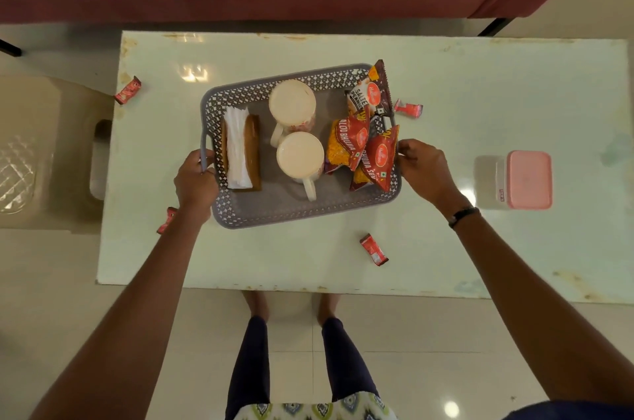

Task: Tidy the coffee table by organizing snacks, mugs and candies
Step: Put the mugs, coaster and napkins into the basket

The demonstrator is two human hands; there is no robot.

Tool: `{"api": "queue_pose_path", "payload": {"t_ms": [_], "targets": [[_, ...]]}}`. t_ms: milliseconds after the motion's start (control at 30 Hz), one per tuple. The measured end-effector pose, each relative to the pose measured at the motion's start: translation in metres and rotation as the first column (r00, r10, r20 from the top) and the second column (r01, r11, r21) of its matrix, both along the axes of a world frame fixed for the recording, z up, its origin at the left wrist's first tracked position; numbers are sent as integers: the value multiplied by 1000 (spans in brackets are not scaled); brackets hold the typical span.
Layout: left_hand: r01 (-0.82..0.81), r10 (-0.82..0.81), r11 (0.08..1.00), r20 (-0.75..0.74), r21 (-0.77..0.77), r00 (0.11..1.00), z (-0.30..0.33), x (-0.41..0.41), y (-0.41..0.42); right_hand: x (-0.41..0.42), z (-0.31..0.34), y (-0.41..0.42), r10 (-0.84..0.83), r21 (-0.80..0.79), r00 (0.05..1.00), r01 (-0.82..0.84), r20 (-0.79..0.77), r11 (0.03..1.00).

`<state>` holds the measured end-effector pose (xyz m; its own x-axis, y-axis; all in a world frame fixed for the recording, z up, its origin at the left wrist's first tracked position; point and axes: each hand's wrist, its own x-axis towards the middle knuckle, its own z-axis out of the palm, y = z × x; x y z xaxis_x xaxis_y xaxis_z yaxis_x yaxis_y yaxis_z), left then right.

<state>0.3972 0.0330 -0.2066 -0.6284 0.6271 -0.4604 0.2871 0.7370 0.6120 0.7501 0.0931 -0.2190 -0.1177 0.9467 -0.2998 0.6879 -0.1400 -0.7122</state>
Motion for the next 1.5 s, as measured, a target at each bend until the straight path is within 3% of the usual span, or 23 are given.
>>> {"api": "queue_pose_path", "payload": {"t_ms": [400,867,1500], "targets": [[199,-198,980,-47,27,979,4,34,-12,42,8,-68,-81,61,997,80,16,995],[217,-217,976,-9,6,976,1,42,5,47,5,-53,-126,100,991,122,39,987],[197,-197,980,43,4,980,4,48,2,52,7,-64,-242,2,970,242,-18,970]]}}
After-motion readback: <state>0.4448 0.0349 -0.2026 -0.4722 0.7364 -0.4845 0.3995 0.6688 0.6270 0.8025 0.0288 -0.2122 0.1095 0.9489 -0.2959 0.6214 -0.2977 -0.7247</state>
